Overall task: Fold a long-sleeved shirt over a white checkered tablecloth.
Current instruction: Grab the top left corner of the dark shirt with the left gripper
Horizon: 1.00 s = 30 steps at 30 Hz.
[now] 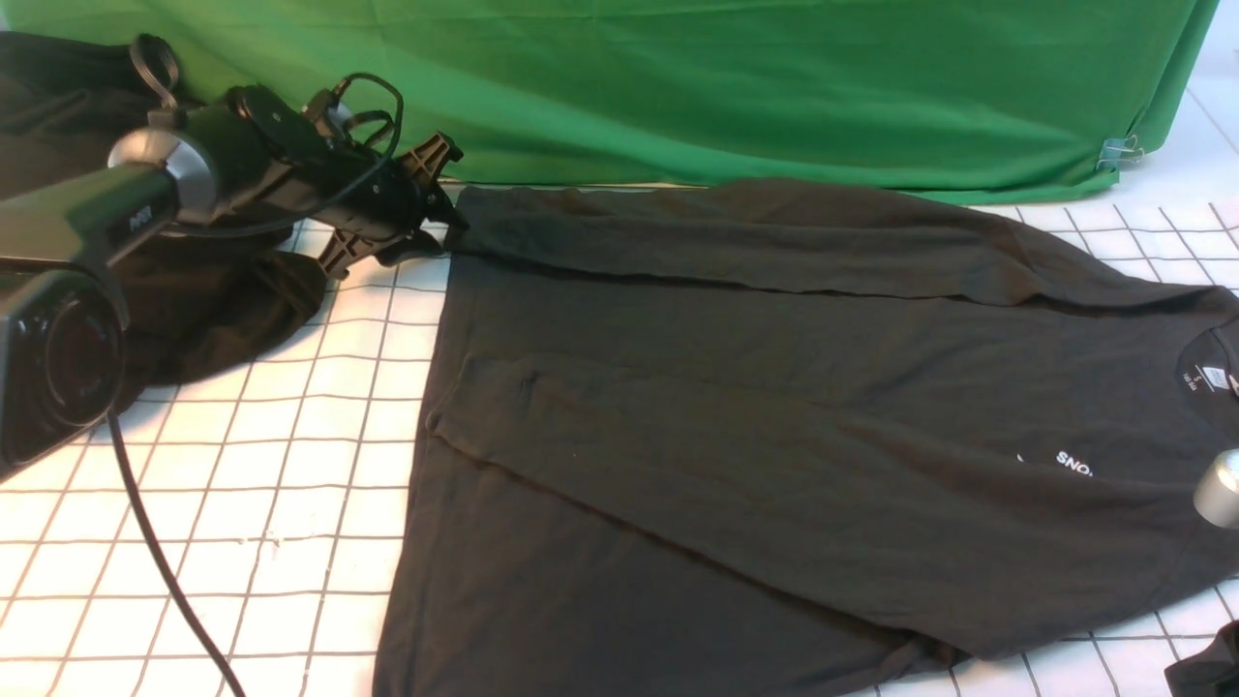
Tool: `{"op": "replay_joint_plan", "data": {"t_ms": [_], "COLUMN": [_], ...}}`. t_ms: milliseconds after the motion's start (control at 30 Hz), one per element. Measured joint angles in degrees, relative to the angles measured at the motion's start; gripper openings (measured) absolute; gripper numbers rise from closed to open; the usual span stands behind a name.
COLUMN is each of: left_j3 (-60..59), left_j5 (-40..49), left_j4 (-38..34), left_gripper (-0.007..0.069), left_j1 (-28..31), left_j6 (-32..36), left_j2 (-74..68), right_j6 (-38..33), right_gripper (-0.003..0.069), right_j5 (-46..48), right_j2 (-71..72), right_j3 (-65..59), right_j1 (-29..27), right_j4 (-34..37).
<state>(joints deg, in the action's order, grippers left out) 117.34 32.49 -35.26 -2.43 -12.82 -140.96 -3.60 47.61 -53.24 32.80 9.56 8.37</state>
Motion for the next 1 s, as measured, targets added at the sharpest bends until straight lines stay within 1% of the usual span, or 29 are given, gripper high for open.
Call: {"op": "replay_joint_plan", "data": {"t_ms": [133,233,400,433,467,533,833,967,1000], "left_j3": [0.0,0.0,0.0,0.0,0.1,0.1,0.1,0.1,0.1], "left_j5": [-1.1,-1.6,-2.4,-2.4,-2.4,-2.5,-3.3,-3.9,-4.2], "left_j4": [-1.4,-1.7,-2.5,-2.5,-2.6,-2.7,-3.0,-5.1,-5.5], "left_gripper": [0.0267,0.0239,0.0105,0.0095,0.0065,0.0049,0.0050,0.0081,0.0101], "left_j1": [-0.4,-0.8,-0.9,-0.9,-0.9,-0.9,-0.9,-0.9,-0.9], "left_j6": [2.3,3.9,4.5,4.5,4.5,4.7,4.7,4.7,4.7], "left_j2": [-0.4,-0.6,-0.6,-0.6,-0.6,-0.6,-0.6,-0.6,-0.6], "right_j6": [0.9,1.4,2.4,2.4,2.4,2.4,2.6,2.6,2.6], "right_gripper": [0.0239,0.0239,0.0241,0.0241,0.0239,0.0239,0.0239,0.0239,0.0239], "right_j5": [-0.1,-0.2,-0.2,-0.2,-0.2,-0.2,-0.2,-0.2,-0.2], "right_j2": [0.0,0.0,0.0,0.0,0.0,0.0,0.0,0.0,0.0], "right_j3": [0.0,0.0,0.0,0.0,0.0,0.0,0.0,0.0,0.0], "right_j1": [0.0,0.0,0.0,0.0,0.0,0.0,0.0,0.0,0.0], "right_j4": [0.0,0.0,0.0,0.0,0.0,0.0,0.0,0.0,0.0]}}
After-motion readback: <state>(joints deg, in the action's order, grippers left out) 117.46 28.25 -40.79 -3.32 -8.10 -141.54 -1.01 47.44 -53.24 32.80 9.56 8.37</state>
